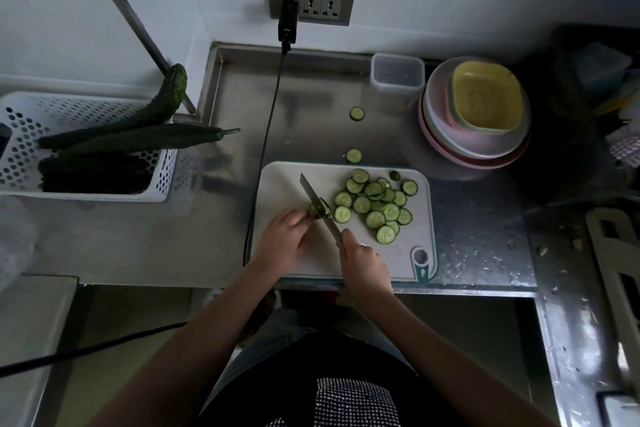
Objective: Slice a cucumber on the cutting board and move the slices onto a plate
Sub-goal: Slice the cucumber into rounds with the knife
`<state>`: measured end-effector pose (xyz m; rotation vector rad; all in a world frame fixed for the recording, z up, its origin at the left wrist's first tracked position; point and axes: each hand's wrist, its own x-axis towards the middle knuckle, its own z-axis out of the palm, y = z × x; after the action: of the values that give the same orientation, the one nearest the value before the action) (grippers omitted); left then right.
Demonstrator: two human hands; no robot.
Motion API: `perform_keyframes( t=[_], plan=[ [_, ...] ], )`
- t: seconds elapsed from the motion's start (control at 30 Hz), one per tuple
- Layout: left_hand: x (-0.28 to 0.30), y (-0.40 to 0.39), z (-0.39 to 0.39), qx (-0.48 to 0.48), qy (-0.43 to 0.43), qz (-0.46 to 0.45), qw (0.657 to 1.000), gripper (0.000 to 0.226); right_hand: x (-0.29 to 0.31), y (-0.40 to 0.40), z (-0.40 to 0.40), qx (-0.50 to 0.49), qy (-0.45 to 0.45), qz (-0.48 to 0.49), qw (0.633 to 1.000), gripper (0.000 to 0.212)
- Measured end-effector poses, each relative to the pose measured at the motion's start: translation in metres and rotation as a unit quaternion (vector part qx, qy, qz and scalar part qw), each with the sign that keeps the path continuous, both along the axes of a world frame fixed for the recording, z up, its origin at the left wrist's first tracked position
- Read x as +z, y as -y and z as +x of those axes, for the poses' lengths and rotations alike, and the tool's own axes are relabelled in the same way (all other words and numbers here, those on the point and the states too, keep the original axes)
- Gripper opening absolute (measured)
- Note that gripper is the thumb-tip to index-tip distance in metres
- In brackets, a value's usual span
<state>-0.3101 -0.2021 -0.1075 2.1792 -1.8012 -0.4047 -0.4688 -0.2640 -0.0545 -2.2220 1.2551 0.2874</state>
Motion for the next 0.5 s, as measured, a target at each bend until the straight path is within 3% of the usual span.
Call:
perform_keyframes(
  t=[0.2,0.33,0.5],
  plan=[
    [-0.003,0.002,0.002,-0.007,-0.002,0.004,1.000,0.050,-0.004,-0.004,0.004,0.018,-0.050,0.000,0.999,0.010],
    [-0.003,0.001,0.001,-0.012,-0.004,-0.003,1.000,0.051,-0.009,0.000,0.005,-0.024,-0.040,0.042,0.998,0.004],
    [-0.002,0.001,0.003,-0.023,-0.002,-0.010,1.000,0.050,-0.006,0.013,-0.004,-0.055,-0.005,0.051,0.997,0.017]
  ],
)
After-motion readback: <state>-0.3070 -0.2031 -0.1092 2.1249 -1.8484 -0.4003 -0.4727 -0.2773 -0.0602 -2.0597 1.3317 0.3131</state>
